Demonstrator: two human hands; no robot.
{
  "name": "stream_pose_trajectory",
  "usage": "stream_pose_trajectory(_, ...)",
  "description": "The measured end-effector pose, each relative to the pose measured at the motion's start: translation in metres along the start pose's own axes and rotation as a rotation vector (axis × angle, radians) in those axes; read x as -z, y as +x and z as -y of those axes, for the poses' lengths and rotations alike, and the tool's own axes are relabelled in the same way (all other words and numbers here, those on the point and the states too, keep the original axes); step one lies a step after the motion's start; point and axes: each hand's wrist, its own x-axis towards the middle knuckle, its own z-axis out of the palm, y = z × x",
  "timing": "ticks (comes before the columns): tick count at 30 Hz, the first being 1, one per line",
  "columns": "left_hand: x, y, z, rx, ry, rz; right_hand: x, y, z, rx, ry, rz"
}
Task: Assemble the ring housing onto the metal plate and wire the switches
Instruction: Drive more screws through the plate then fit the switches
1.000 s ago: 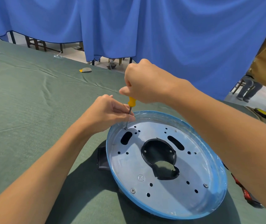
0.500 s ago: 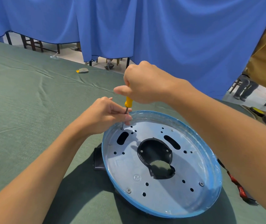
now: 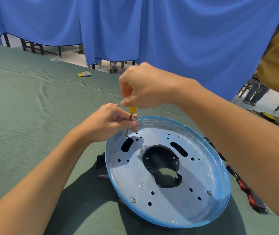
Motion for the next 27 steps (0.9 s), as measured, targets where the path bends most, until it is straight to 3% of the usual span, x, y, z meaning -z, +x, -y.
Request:
stream_pose_trajectory(3,-0.002,0.000,-0.001,0.011,-0.013,0.005,0.002,-0.003,0.004,0.026,-0.041,0.029)
stream_pose_trajectory(12,-0.001,0.000,-0.002,-0.046,-0.011,-0.197,0.000,0.006,0.006,0.007,-0.127,0.041)
stream_pose_trajectory(18,0.003,0.000,0.001,-0.049,-0.028,-0.019,-0.005,0.012,0.012,-0.060,-0.181,-0.004)
stream_pose_trajectory(22,0.005,-0.001,0.004,-0.040,-0.139,0.015,0.004,0.015,0.014,-0.075,-0.098,0.120)
stream_pose_trajectory(27,0.006,-0.002,0.006,-0.039,-0.098,0.065,0.010,0.015,0.013,-0.053,-0.117,0.244)
